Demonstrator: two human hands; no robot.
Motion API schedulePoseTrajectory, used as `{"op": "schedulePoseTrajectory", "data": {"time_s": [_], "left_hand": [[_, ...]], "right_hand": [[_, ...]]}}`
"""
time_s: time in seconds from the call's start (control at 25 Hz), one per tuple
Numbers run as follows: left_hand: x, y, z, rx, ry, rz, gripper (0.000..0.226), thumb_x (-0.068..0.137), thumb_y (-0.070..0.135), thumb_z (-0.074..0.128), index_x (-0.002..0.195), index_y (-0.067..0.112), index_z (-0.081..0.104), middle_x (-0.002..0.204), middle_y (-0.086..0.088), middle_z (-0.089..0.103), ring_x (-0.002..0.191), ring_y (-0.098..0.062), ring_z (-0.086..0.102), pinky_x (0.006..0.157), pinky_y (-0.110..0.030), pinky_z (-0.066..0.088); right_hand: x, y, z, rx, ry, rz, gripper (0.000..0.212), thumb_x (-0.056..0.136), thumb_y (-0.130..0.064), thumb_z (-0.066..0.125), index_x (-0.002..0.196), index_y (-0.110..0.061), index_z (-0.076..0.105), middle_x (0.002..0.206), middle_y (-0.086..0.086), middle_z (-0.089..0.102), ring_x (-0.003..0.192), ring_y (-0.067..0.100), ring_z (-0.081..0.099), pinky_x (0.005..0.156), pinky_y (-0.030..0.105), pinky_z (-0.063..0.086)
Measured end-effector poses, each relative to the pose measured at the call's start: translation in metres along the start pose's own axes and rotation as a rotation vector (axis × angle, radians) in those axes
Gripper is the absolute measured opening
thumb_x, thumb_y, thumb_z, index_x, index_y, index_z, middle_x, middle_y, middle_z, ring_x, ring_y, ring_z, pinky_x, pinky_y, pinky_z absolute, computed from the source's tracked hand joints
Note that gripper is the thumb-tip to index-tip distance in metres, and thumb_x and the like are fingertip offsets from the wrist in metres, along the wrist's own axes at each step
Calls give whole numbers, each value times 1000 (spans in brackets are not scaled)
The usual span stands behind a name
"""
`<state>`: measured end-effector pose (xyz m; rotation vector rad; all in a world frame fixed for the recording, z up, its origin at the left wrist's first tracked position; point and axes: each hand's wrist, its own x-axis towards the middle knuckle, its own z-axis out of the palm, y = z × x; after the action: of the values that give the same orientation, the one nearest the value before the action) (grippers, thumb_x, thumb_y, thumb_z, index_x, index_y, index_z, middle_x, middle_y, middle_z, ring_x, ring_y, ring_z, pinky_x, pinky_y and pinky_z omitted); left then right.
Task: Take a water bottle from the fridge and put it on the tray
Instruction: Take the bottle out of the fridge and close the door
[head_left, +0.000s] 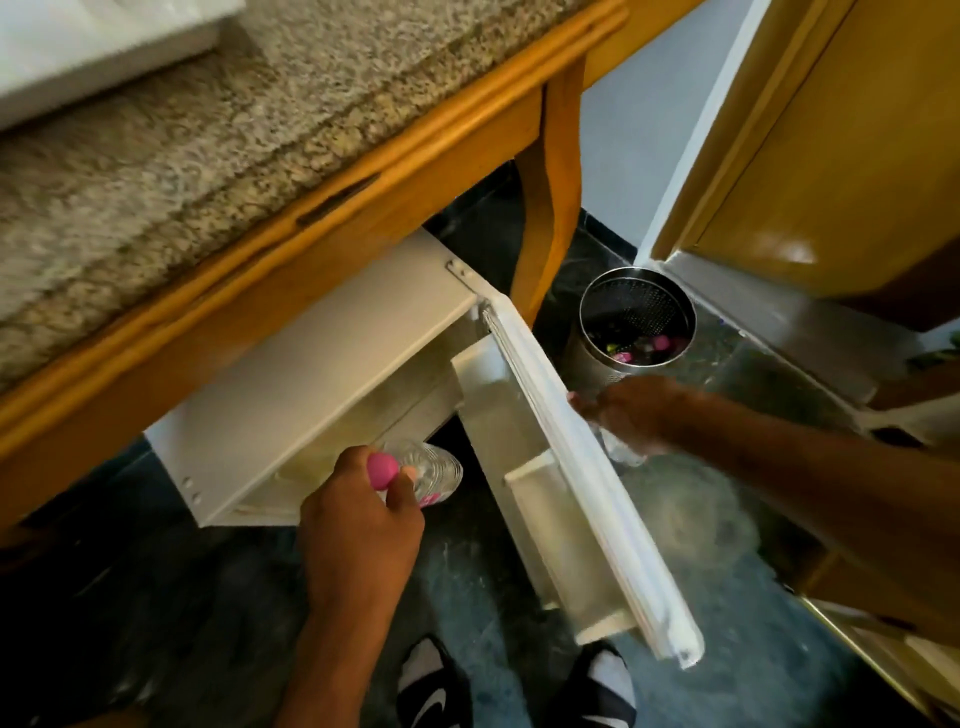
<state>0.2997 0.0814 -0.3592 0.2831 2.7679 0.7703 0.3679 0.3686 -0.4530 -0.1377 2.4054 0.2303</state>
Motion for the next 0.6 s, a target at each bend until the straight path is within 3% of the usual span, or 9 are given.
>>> {"op": "schedulePoseTrajectory", "data": {"time_s": [0.12, 0.2, 0.24, 0.36, 0.6], "left_hand": [[5, -10, -29, 53, 39, 7, 28, 84, 24, 68, 106, 10, 59, 104, -15, 69, 94, -31, 66, 81, -37, 53], [11, -12, -44, 79, 63, 5, 29, 83, 23, 68, 107, 10, 58, 103, -15, 69, 92, -30, 67, 78, -40, 56], [15, -16, -51, 94, 81, -9, 29, 83, 23, 68, 107, 10, 58, 103, -16, 70, 91, -31, 68, 77, -40, 57], [23, -21, -65, 125, 139, 8, 27, 83, 22, 69, 105, 10, 59, 98, -16, 71, 87, -32, 69, 74, -38, 57], [51, -35, -75, 144, 137, 50, 26, 84, 20, 67, 106, 10, 57, 102, -16, 70, 96, -33, 66, 85, -46, 56]], "right_hand": [[10, -50, -23, 64, 53, 25, 71, 94, -13, 46, 150, -19, 4, 103, 17, 62, 88, 32, 62, 69, 39, 48], [24, -70, -38, 86, 103, 40, 77, 92, -12, 50, 150, -23, 1, 79, 11, 55, 69, 26, 56, 64, 39, 45], [34, -79, -46, 102, 117, 35, 78, 92, -14, 50, 150, -27, -1, 77, 9, 54, 67, 25, 55, 63, 39, 43], [72, -97, -67, 148, 182, 28, 72, 95, -22, 43, 149, -33, -2, 104, 14, 61, 92, 33, 60, 65, 41, 42], [124, -111, -117, 116, 168, 102, 57, 95, -32, 40, 148, -24, 21, 125, 15, 55, 112, 36, 53, 86, 44, 46]]}}
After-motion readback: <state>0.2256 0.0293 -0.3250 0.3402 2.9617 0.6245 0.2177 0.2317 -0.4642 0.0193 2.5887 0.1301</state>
